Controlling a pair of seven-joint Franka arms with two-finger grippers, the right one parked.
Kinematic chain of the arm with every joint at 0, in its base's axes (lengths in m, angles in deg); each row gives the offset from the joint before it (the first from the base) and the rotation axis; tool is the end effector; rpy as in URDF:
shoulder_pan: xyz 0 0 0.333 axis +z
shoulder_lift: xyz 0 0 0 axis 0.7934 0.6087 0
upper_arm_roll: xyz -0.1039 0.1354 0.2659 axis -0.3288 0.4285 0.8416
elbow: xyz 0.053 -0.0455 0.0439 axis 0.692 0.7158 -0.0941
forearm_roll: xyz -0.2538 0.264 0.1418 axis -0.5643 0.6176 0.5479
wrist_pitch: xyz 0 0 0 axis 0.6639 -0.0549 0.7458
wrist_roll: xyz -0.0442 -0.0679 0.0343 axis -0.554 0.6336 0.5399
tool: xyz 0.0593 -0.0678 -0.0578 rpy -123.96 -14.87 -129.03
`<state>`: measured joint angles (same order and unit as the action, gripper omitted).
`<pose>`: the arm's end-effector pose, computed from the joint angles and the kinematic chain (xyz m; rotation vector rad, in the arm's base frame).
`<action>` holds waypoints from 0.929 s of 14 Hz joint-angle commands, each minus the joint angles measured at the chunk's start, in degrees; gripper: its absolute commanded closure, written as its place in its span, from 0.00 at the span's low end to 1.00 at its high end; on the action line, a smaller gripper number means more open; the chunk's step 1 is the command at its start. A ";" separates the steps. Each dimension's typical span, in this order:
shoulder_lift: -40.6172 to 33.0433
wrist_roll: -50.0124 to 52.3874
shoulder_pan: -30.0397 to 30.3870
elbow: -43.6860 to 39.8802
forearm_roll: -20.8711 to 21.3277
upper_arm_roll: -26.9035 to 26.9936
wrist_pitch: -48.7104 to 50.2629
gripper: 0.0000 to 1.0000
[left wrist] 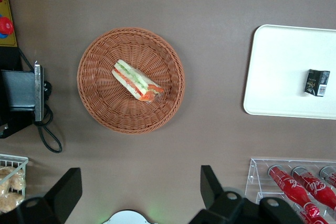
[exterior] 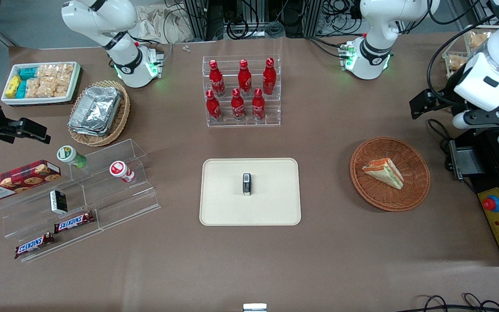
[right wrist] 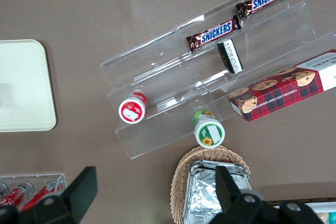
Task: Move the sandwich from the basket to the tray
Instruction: 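Move the left gripper over the wrapped sandwich in the wicker basket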
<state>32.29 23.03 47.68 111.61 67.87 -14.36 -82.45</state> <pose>0.5335 -0.0896 0.6409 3.1218 0.1055 -0.0956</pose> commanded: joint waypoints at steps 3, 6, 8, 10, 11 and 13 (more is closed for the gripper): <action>-0.48 2.14 -0.10 0.25 0.05 -0.34 0.84 0.00; -0.22 4.49 -0.36 0.77 2.26 -0.60 0.22 0.00; 0.48 14.12 -0.28 1.04 1.38 -0.34 -0.04 0.00; 0.58 27.21 -0.28 5.75 0.77 -0.25 -4.49 0.00; -0.21 33.10 -0.28 10.31 0.76 -0.34 -8.35 0.00; -1.27 37.81 -0.19 18.23 0.76 -0.25 -15.91 0.00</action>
<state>33.17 55.36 47.53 121.73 68.77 -14.64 -92.11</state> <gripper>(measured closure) 0.000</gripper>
